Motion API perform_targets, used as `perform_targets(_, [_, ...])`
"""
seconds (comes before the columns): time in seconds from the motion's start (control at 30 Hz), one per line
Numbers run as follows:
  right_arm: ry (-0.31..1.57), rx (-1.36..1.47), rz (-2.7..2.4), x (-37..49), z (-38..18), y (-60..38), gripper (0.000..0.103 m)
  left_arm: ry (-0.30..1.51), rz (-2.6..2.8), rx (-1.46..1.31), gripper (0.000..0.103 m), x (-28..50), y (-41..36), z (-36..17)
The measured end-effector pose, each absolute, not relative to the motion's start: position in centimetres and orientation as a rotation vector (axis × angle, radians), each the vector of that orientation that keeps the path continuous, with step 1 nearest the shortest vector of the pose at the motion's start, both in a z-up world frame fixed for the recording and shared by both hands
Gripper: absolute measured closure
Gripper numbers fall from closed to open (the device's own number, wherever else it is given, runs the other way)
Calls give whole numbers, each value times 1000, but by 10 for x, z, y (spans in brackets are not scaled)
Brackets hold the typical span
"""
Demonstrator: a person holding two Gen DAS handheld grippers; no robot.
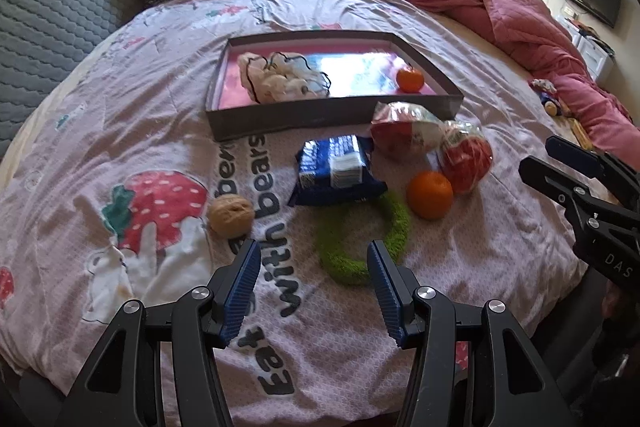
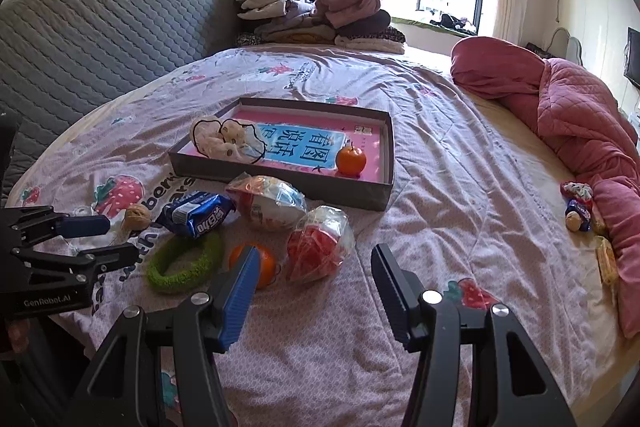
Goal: Organize objects
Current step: 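Withdraw the open left tool from the tray toward the remaining items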
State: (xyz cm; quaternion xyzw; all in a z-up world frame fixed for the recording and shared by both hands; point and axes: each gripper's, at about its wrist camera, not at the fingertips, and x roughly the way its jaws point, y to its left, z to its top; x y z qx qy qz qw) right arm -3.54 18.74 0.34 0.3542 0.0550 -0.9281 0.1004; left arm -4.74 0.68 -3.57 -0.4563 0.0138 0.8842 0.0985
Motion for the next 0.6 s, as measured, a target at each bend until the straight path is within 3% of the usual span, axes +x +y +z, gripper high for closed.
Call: perform_targets(0.6, [145,1087,-2728,-40,-13,188,46,30,2593,-1369,46,-54,9,-54])
